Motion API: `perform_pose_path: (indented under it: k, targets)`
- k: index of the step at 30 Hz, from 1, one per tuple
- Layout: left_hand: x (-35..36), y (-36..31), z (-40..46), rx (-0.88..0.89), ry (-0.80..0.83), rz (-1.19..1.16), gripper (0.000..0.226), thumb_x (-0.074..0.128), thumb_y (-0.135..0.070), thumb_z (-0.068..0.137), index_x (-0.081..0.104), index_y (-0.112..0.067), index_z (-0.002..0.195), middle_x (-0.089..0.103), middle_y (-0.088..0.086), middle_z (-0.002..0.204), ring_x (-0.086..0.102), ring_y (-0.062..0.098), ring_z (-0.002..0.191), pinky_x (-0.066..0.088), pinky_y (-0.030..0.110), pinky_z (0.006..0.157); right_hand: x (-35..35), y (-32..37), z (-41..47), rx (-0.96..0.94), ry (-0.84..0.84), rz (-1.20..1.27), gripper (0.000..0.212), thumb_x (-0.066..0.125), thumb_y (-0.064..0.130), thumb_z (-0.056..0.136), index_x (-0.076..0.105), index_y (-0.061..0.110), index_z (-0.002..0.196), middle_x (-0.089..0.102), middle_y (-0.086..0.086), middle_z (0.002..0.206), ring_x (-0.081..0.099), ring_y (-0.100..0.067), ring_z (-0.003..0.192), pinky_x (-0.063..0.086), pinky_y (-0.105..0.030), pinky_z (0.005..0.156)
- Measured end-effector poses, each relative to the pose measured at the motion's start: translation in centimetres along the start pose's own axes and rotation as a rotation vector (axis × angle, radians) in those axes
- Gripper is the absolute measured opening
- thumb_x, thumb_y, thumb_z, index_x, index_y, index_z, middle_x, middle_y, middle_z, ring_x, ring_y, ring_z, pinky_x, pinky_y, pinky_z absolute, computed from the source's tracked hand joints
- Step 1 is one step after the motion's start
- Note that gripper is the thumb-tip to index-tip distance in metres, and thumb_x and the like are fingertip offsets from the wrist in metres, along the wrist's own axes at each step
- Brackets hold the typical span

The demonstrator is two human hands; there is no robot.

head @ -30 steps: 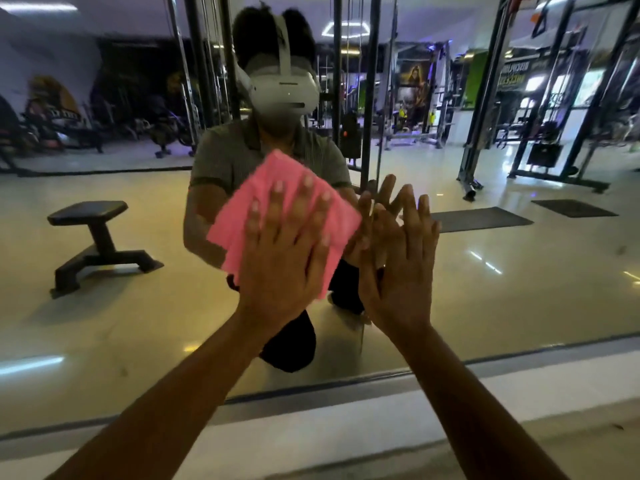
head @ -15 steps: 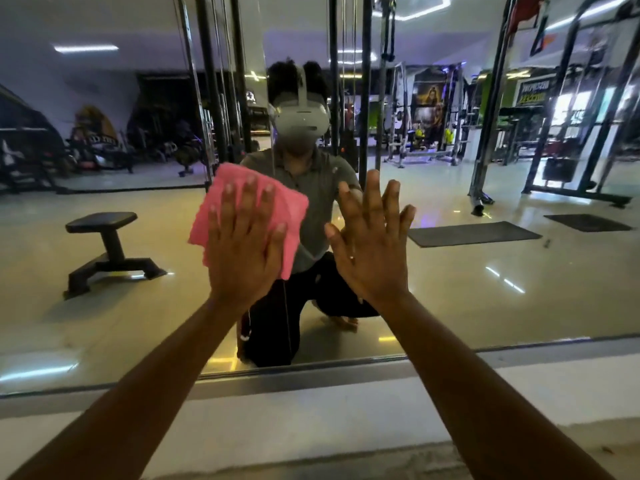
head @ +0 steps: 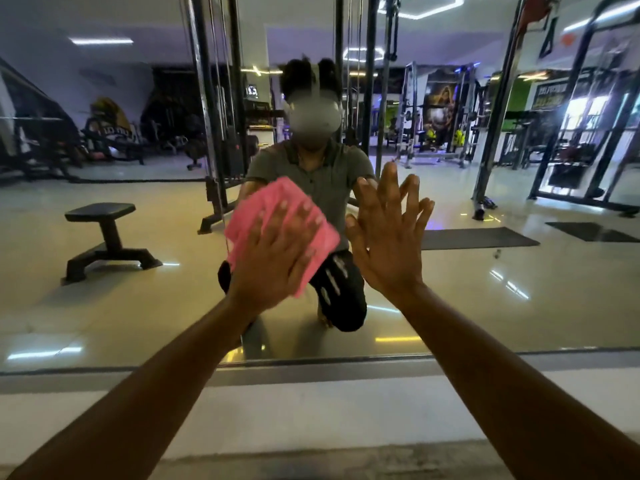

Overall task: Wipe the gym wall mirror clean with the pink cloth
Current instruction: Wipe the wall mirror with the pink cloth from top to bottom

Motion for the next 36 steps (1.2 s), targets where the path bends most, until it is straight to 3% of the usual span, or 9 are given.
perform_pose_path:
  k: [2,6,11,15,19,23,27,31,36]
  targets:
    - [0.5,0.6,-2.8,0.081,0.031,0.046,0.065,0.050,-0.037,0.114,0.026,-0.018,0.172,0.013,0.012,0.181,0.009,0.039,0.168,0.002,0.064,0.134,-0.1,-0.8,-0.5,-0.020,-0.003,-0.032,0.068,0.030,0.059,0.116,0.017,0.029,0.176,-0.001,-0.013,0.184,-0.007,-0.044,0.169,0.006,-0.073,0.130]
    - [-2.4,3.7,5.5,-0.329,-0.109,-0.045,0.066,0.041,-0.038,0.117,0.016,-0.017,0.174,0.003,0.010,0.181,0.003,0.039,0.168,0.005,0.064,0.134,-0.2,-3.1,0.3,-0.029,-0.019,-0.064,0.073,0.035,0.063,0.114,0.018,0.028,0.176,0.001,-0.014,0.184,-0.007,-0.044,0.169,0.004,-0.073,0.130]
    - [4.6,-4.7,-5.6,0.255,0.145,0.028,0.057,0.043,-0.033,0.119,0.028,-0.019,0.172,0.019,0.012,0.180,0.014,0.041,0.167,0.023,0.072,0.128,0.3,-4.6,-0.5,-0.118,0.004,-0.006,0.068,0.044,0.054,0.115,0.022,0.031,0.175,0.004,-0.013,0.184,-0.004,-0.040,0.170,0.006,-0.071,0.131]
    - [2.6,-0.4,-1.0,-0.273,-0.030,-0.071,0.062,0.041,-0.039,0.117,0.024,-0.017,0.172,0.011,0.013,0.181,0.005,0.041,0.167,0.006,0.067,0.133,1.3,-5.2,-1.7,-0.095,-0.026,-0.050,0.066,0.040,0.054,0.117,0.021,0.029,0.175,0.008,-0.014,0.184,0.000,-0.039,0.170,0.007,-0.070,0.132]
    - [6.7,-8.2,-8.2,0.206,0.124,-0.028,0.064,0.049,-0.040,0.116,0.027,-0.019,0.172,0.019,0.012,0.180,0.013,0.040,0.167,0.009,0.065,0.134,2.8,-4.6,-4.0,-0.022,0.033,-0.071,0.066,0.032,0.055,0.118,0.014,0.028,0.176,0.001,-0.014,0.184,-0.004,-0.039,0.170,0.005,-0.068,0.133]
    - [4.3,-1.6,-4.4,-0.288,-0.085,-0.021,0.067,0.045,-0.042,0.116,0.018,-0.021,0.173,0.011,0.013,0.180,0.005,0.042,0.167,-0.001,0.061,0.134,3.2,-4.8,-5.9,-0.007,0.054,-0.013,0.067,0.040,0.050,0.118,0.017,0.026,0.176,0.001,-0.013,0.184,-0.006,-0.038,0.170,0.006,-0.068,0.133]
    - [7.6,-7.7,-8.3,0.163,0.057,-0.031,0.067,0.057,-0.040,0.113,0.028,-0.026,0.172,0.018,0.007,0.180,0.010,0.034,0.168,-0.007,0.059,0.134,2.7,-4.9,-6.4,-0.043,0.096,-0.017,0.068,0.039,0.052,0.118,0.014,0.027,0.176,-0.001,-0.012,0.184,-0.005,-0.038,0.170,0.011,-0.071,0.131]
    - [6.4,-3.0,-4.9,-0.219,-0.100,-0.062,0.063,0.040,-0.043,0.118,0.018,-0.023,0.173,0.014,0.013,0.179,0.009,0.041,0.166,-0.001,0.062,0.134,2.9,-5.0,-6.5,-0.045,0.077,-0.049,0.069,0.039,0.053,0.118,0.014,0.026,0.176,0.002,-0.014,0.184,-0.003,-0.039,0.170,0.012,-0.070,0.131]
    - [8.1,-5.1,-9.7,0.112,0.012,-0.009,0.064,0.059,-0.039,0.112,0.036,-0.019,0.169,0.030,0.016,0.176,0.029,0.043,0.162,0.018,0.066,0.131,2.6,-4.8,-6.6,-0.085,0.036,-0.042,0.069,0.046,0.051,0.117,0.023,0.022,0.175,0.009,-0.016,0.183,0.003,-0.040,0.170,0.018,-0.069,0.131]
Point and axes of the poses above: each hand's wrist, its own z-axis towards the middle knuckle, its own x-axis out of the palm, y = z × x, the point moved 9 cm from there along z, towards the middle knuckle
